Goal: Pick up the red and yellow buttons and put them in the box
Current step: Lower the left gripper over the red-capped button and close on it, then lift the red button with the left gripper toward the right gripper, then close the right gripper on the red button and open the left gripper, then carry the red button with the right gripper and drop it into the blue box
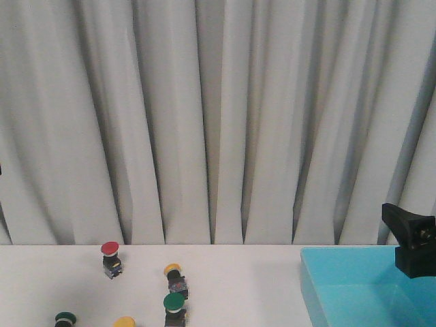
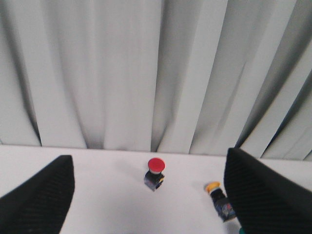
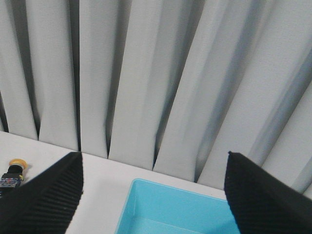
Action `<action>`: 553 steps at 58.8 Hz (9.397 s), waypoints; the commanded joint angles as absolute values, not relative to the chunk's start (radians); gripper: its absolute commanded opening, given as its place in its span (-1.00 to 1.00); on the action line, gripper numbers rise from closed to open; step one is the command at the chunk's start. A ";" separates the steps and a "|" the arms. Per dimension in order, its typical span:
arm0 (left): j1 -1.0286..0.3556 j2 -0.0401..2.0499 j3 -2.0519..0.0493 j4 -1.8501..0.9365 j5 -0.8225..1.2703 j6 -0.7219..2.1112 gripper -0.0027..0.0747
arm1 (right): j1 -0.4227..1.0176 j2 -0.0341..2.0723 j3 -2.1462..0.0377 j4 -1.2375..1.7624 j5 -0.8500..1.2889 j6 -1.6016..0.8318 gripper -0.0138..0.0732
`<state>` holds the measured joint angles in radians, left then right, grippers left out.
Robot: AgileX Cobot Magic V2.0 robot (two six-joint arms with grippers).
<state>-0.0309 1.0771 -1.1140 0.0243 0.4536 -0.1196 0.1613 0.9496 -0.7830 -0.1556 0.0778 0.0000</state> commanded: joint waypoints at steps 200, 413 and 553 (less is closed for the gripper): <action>-0.144 1.746 -1.579 -0.067 1.106 0.122 -0.95 | 0.161 0.942 -0.820 -0.157 -0.132 0.000 0.65; -0.521 1.318 -1.626 -0.561 0.669 0.602 0.33 | 0.647 1.125 -0.848 -0.494 0.061 -0.218 -0.66; -0.521 1.163 -1.625 0.208 0.830 0.064 -0.92 | 0.040 1.701 -1.311 0.043 0.622 -0.147 0.60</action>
